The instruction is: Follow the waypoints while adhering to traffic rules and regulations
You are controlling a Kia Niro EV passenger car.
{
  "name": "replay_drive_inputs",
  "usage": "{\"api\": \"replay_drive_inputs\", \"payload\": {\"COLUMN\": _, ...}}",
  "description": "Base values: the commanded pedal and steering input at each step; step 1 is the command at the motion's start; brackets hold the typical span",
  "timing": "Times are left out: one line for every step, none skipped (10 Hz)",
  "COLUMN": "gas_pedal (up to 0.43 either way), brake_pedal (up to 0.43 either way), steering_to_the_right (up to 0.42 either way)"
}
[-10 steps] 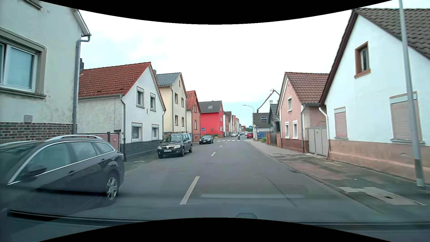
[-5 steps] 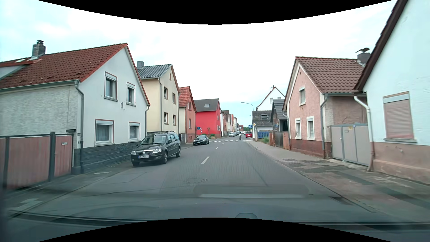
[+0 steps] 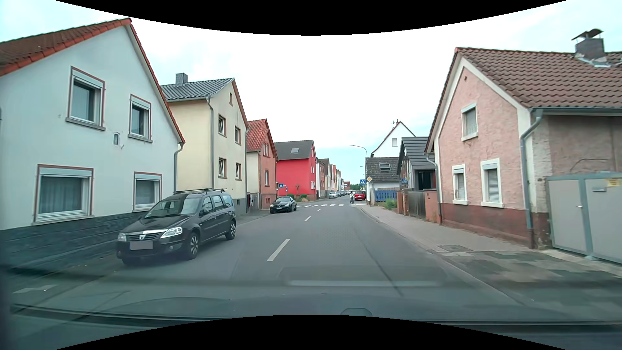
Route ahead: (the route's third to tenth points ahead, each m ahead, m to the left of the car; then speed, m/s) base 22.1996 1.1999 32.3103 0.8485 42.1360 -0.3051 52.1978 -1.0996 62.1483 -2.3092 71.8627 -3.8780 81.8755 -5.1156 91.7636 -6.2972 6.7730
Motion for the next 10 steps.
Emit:
{"api": "replay_drive_inputs", "payload": {"gas_pedal": 0.000, "brake_pedal": 0.000, "steering_to_the_right": -0.002}}
{"api": "replay_drive_inputs", "payload": {"gas_pedal": 0.000, "brake_pedal": 0.000, "steering_to_the_right": -0.003}}
{"api": "replay_drive_inputs", "payload": {"gas_pedal": 0.000, "brake_pedal": 0.000, "steering_to_the_right": -0.002}}
{"api": "replay_drive_inputs", "payload": {"gas_pedal": 0.000, "brake_pedal": 0.000, "steering_to_the_right": -0.002}}
{"api": "replay_drive_inputs", "payload": {"gas_pedal": 0.000, "brake_pedal": 0.000, "steering_to_the_right": -0.002}}
{"api": "replay_drive_inputs", "payload": {"gas_pedal": 0.000, "brake_pedal": 0.000, "steering_to_the_right": 0.000}}
{"api": "replay_drive_inputs", "payload": {"gas_pedal": 0.000, "brake_pedal": 0.000, "steering_to_the_right": 0.000}}
{"api": "replay_drive_inputs", "payload": {"gas_pedal": 0.000, "brake_pedal": 0.000, "steering_to_the_right": 0.000}}
{"api": "replay_drive_inputs", "payload": {"gas_pedal": 0.000, "brake_pedal": 0.000, "steering_to_the_right": 0.000}}
{"api": "replay_drive_inputs", "payload": {"gas_pedal": 0.028, "brake_pedal": 0.000, "steering_to_the_right": 0.000}}
